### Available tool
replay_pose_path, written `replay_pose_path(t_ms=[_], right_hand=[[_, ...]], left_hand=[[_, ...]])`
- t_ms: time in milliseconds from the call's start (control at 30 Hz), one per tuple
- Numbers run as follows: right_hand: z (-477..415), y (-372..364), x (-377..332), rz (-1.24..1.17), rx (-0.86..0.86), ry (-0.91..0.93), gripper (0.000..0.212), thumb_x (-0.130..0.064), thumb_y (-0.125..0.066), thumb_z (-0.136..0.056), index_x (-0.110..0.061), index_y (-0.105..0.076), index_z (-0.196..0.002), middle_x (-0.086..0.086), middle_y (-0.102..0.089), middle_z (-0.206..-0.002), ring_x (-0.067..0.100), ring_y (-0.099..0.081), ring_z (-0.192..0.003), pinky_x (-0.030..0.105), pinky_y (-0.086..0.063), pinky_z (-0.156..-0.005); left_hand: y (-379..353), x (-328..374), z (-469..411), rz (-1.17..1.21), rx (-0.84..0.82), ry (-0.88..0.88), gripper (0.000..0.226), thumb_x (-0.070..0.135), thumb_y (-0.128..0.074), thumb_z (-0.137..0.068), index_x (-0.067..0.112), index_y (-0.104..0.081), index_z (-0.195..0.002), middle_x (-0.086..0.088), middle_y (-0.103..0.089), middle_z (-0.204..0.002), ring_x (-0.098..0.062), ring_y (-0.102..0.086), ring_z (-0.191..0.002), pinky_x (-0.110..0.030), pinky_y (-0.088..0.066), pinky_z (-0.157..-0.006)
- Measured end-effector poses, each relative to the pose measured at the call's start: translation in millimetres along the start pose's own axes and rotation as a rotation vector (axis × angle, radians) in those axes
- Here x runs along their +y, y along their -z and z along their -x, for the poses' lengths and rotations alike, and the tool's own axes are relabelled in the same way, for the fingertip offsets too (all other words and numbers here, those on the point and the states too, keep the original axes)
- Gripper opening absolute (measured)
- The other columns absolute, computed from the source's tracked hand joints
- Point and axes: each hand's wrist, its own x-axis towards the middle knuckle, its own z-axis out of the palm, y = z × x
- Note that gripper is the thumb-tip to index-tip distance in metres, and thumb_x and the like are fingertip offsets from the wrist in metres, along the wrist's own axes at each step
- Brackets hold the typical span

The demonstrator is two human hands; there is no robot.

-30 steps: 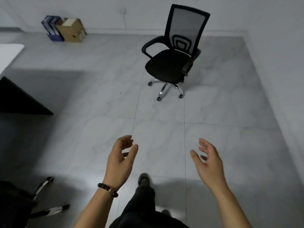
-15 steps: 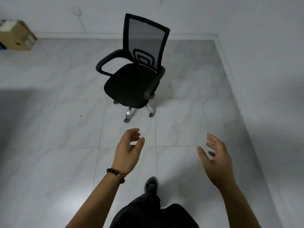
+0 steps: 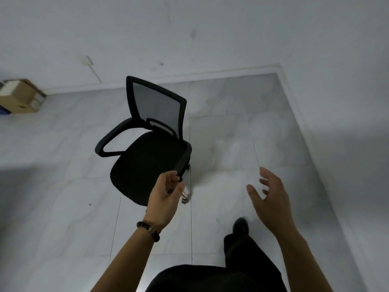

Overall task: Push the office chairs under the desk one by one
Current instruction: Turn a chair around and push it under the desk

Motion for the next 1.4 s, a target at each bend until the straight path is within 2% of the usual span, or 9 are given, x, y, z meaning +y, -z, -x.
replay_pose_path(t_ms=[133, 300, 433, 567, 733, 967, 1100, 1200, 1400], right_hand=[[-135, 11, -46, -0.026, -0.133, 0.163, 0.056, -0.028, -0.066, -0.091, -0.024, -0.041, -0.142, -0.003, -0.049, -0.139, 0.009, -0.052, -0.119, 0.033, -0.048, -0.096], [-275, -12, -93, 0.008, -0.295, 0.287, 0.055, -0.030, -0.065, -0.091, -0.026, -0.041, -0.141, -0.010, -0.049, -0.135, 0.004, -0.051, -0.119, 0.026, -0.046, -0.093], [-383, -64, -97, 0.085, -0.438, 0.284, 0.055, -0.031, -0.064, -0.091, -0.031, -0.040, -0.141, -0.012, -0.048, -0.133, 0.000, -0.049, -0.118, 0.024, -0.045, -0.094], [-482, -124, -110, 0.243, -0.590, 0.332, 0.056, -0.030, -0.063, -0.092, -0.029, -0.039, -0.142, -0.007, -0.045, -0.140, 0.004, -0.048, -0.121, 0.029, -0.045, -0.098], [-576, -194, -189, 0.332, -0.816, 0.499, 0.057, -0.028, -0.063, -0.092, -0.026, -0.037, -0.143, -0.006, -0.044, -0.139, 0.007, -0.047, -0.124, 0.029, -0.043, -0.099], [-648, -324, -288, 0.417, -1.147, 0.818, 0.057, -0.034, -0.058, -0.094, -0.031, -0.033, -0.145, -0.008, -0.039, -0.142, 0.008, -0.044, -0.127, 0.030, -0.042, -0.103], [-664, -409, -309, 0.501, -1.385, 1.083, 0.054, -0.032, -0.055, -0.095, -0.024, -0.036, -0.145, -0.004, -0.039, -0.144, 0.013, -0.040, -0.131, 0.028, -0.035, -0.105], [-664, -452, -314, 0.538, -1.503, 1.326, 0.051, -0.033, -0.054, -0.096, -0.017, -0.042, -0.142, 0.005, -0.038, -0.146, 0.020, -0.031, -0.137, 0.041, -0.031, -0.114], [-649, -511, -316, 0.702, -1.702, 1.778, 0.064, -0.068, -0.030, -0.093, -0.029, -0.043, -0.142, 0.005, -0.026, -0.157, 0.022, -0.004, -0.149, 0.043, 0.006, -0.121]], left_hand=[[-18, 56, -85, 0.023, 0.145, -0.003, 0.031, 0.017, -0.061, -0.090, 0.020, -0.050, -0.119, 0.009, -0.059, -0.108, -0.001, -0.058, -0.097, -0.009, -0.048, -0.071], [-30, 86, -181, 0.109, 0.307, 0.049, 0.033, 0.020, -0.060, -0.090, 0.022, -0.049, -0.121, 0.011, -0.057, -0.112, -0.003, -0.057, -0.103, -0.017, -0.047, -0.082], [-50, 67, -270, 0.185, 0.370, 0.168, 0.032, 0.019, -0.059, -0.090, 0.026, -0.047, -0.120, 0.007, -0.056, -0.113, -0.008, -0.057, -0.104, -0.023, -0.050, -0.083], [-60, 52, -367, 0.189, 0.397, 0.310, 0.040, 0.019, -0.059, -0.091, 0.019, -0.045, -0.128, 0.002, -0.051, -0.119, -0.008, -0.053, -0.104, -0.015, -0.043, -0.079], [-35, 83, -463, 0.233, 0.552, 0.397, 0.042, 0.020, -0.060, -0.091, 0.017, -0.045, -0.130, 0.007, -0.048, -0.110, -0.003, -0.053, -0.095, -0.010, -0.042, -0.069], [8, 86, -543, 0.212, 0.790, 0.488, 0.041, 0.026, -0.061, -0.090, 0.021, -0.046, -0.128, 0.005, -0.046, -0.120, -0.004, -0.053, -0.102, -0.019, -0.049, -0.083], [-4, 62, -566, 0.270, 0.991, 0.735, 0.043, 0.030, -0.060, -0.090, 0.020, -0.045, -0.129, 0.003, -0.046, -0.123, -0.009, -0.055, -0.105, -0.034, -0.053, -0.088], [-31, 58, -573, 0.370, 1.134, 0.979, 0.040, 0.033, -0.057, -0.092, 0.019, -0.046, -0.128, 0.000, -0.045, -0.125, -0.012, -0.055, -0.106, -0.038, -0.051, -0.091], [-73, 60, -597, 0.375, 1.318, 1.307, 0.041, 0.044, -0.041, -0.096, 0.018, -0.050, -0.127, -0.001, -0.052, -0.125, -0.016, -0.053, -0.110, -0.040, -0.046, -0.096]])
